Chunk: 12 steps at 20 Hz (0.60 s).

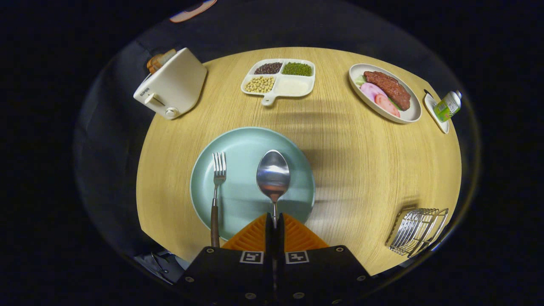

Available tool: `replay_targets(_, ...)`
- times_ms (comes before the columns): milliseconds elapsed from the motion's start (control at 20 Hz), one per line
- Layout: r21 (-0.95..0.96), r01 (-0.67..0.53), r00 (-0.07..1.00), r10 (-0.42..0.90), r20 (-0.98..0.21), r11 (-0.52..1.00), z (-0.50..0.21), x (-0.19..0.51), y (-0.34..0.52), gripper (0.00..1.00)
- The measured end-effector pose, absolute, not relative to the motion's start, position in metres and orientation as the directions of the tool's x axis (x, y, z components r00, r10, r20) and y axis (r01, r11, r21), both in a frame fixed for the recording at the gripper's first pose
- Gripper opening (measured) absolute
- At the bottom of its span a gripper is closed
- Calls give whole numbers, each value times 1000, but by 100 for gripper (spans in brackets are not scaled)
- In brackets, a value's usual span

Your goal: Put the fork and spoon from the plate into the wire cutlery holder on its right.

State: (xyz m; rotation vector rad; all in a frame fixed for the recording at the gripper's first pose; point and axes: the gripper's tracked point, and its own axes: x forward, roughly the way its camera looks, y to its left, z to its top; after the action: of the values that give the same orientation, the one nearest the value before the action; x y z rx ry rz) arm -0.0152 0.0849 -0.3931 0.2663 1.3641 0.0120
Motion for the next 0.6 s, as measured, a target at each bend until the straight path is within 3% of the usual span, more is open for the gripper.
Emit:
replay_targets(350,150,260,363,47,-931,954,-332,-41,-7,4)
replay_targets(600,88,381,386,-72,-920,920,-314,-88,-86,4)
